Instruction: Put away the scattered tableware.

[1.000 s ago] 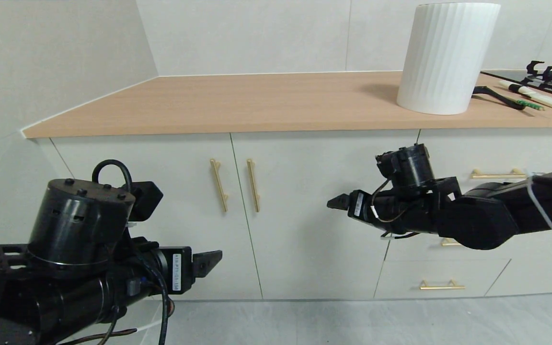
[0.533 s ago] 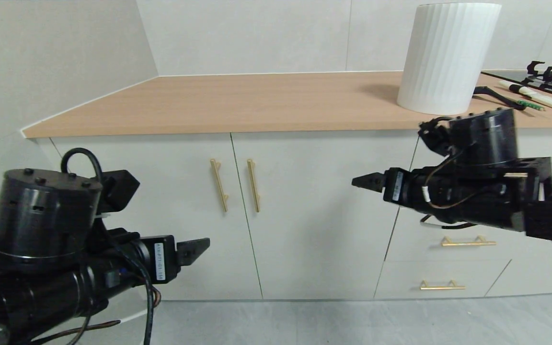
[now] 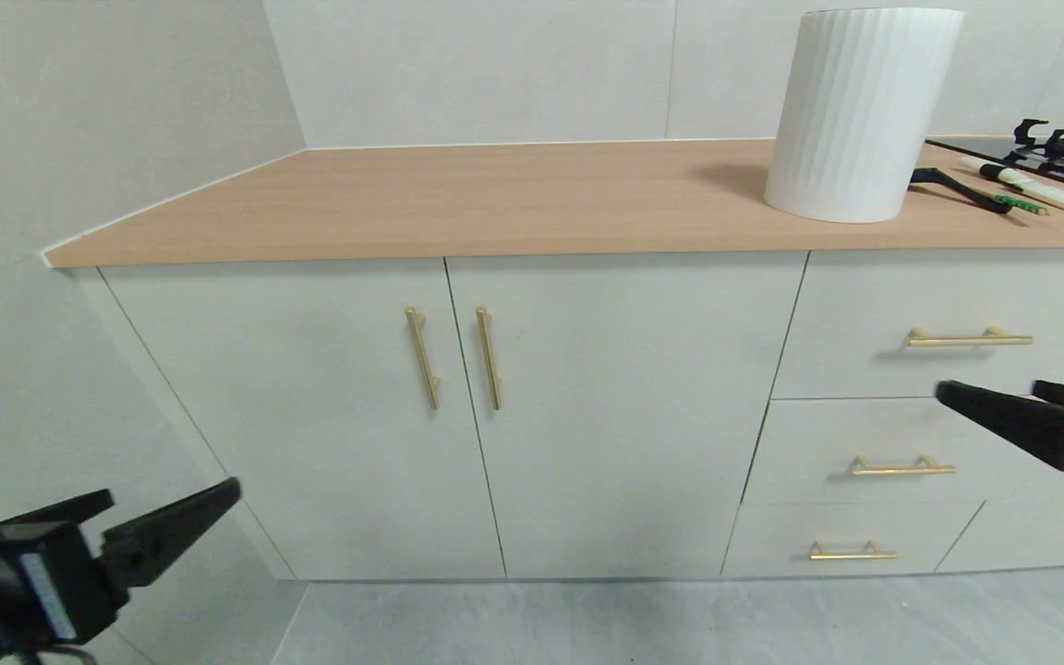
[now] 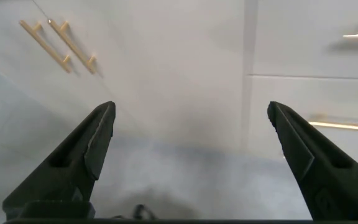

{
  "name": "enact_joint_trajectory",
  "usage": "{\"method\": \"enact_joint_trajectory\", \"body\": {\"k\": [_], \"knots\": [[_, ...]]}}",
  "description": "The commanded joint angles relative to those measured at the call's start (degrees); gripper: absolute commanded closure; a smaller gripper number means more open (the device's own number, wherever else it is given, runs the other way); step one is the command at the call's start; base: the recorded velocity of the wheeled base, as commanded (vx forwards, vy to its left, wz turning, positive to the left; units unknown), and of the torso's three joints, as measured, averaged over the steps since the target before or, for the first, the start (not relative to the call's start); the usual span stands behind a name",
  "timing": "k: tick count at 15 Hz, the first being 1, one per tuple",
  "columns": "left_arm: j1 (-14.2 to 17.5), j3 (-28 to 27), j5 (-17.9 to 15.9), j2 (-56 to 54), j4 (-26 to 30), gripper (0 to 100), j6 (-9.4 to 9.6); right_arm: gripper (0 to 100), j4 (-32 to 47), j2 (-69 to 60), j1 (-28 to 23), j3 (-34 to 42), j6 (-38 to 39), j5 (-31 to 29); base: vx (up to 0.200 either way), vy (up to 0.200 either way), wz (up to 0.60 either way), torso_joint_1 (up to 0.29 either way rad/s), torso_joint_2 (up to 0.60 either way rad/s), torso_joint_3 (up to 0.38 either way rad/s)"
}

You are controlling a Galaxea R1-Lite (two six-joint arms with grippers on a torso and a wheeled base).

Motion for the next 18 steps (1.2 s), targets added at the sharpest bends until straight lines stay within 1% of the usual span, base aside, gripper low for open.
{"method": "enact_joint_trajectory", "body": {"k": [1, 2, 3, 4, 5, 6, 7, 8, 9, 10, 11, 12, 13, 14, 15, 16, 17, 18], "knots": [[6.81, 5.05, -0.18, -22.76, 0.84, 0, 6.38, 0, 9.26, -24.79, -6.51, 7.14, -5.28, -1.18, 0.000, 0.000, 0.00, 0.000, 0.00, 0.000], [8.22, 5.40, -0.18, -27.77, 1.81, 0, 7.87, 0, 13.03, -29.63, -8.88, 7.14, -6.60, -1.18, 0.000, 0.000, 0.00, 0.000, 0.00, 0.000], [10.15, 5.32, -0.27, -32.60, 3.83, 0, 8.66, 0, 16.73, -35.25, -11.96, 7.05, -9.94, -1.18, 0.000, 0.000, 0.00, 0.000, 0.00, 0.000], [12.44, 5.23, -0.36, -36.12, 5.24, 0, 8.75, 0, 19.19, -40.09, -15.39, 6.79, -14.07, -1.18, 0.000, 0.000, 0.00, 0.000, 0.00, 0.000], [13.75, 5.32, -0.62, -39.46, 6.56, 0, 8.75, 0, 20.68, -44.66, -18.73, 6.79, -18.11, -1.18, 0.000, 0.000, 0.00, 0.000, 0.00, 0.000], [14.98, 5.49, -1.06, -42.80, 7.70, 0, 8.75, 0, 21.65, -47.73, -20.93, 6.88, -20.31, -1.09, 0.000, 0.000, 0.00, 0.000, 0.00, 0.000], [15.51, 5.58, -1.24, -43.94, 8.22, 0, 8.66, 0, 22.00, -48.52, -21.54, 6.88, -20.48, -1.09, 0.000, 0.000, 0.00, 0.000, 0.00, 0.000], [18.15, 7.07, -1.59, -46.22, 9.10, 0, 8.31, 0, 24.20, -51.69, -24.00, 7.93, -20.48, -1.09, 0.000, 0.000, 0.00, 0.000, 0.00, 0.000], [19.29, 7.34, -1.24, -46.14, 9.02, 0, 7.61, 0, 24.64, -52.92, -25.85, 9.07, -20.31, -0.56, 0.000, 0.000, 0.00, 0.000, 0.00, 0.000], [20.08, 7.34, -0.80, -46.14, 9.02, 0, 6.38, 0, 24.81, -54.85, -27.61, 10.22, -20.22, -0.12, 0.000, 0.000, 0.00, 0.000, 0.00, 0.000], [21.49, 7.34, -0.71, -46.22, 9.02, 0, 5.76, 0, 24.99, -56.96, -28.13, 11.45, -20.22, 0.67, 0.000, 0.000, 0.00, 0.000, 0.00, 0.000], [24.30, 7.86, -1.41, -47.89, 9.46, 0, 5.76, 0, 24.46, -57.14, -28.40, 14.26, -19.43, 0.06, 0.000, 0.000, 0.00, 0.000, 0.00, 0.000], [25.88, 9.27, -3.34, -51.15, 9.81, 0, 6.56, 0, 24.37, -57.14, -28.40, 15.67, -16.88, -0.38, 0.000, 0.000, 0.00, 0.000, 0.00, 0.000], [26.32, 11.82, -4.31, -51.76, 9.81, 0, 8.05, 0, 23.93, -57.14, -28.40, 17.77, -14.24, -0.12, 0.000, 0.000, 0.00, 0.000, 0.00, 0.000], [26.23, 15.51, -1.15, -51.76, 9.28, 0, 9.19, 0, 22.97, -57.14, -28.40, 21.38, -13.28, 0.23, 0.000, 0.000, 0.00, 0.000, 0.00, 0.000], [26.32, 19.11, 0.08, -51.76, 8.40, 0, 10.95, 0, 19.80, -57.14, -28.40, 26.21, -13.28, 1.20, 0.000, 0.000, 0.00, 0.000, 0.00, 0.000], [26.32, 20.52, 0.08, -51.76, 7.70, 0, 11.65, 0, 17.69, -57.14, -28.40, 28.15, -13.28, 1.90, 0.000, 0.000, 0.00, 0.000, 0.00, 0.000], [26.32, 27.64, -0.44, -51.76, 1.72, 0, 13.85, 0, 8.03, -57.14, -28.40, 35.35, -13.72, 5.59, 0.000, 0.000, 0.00, 0.000, 0.00, 0.000]]}}
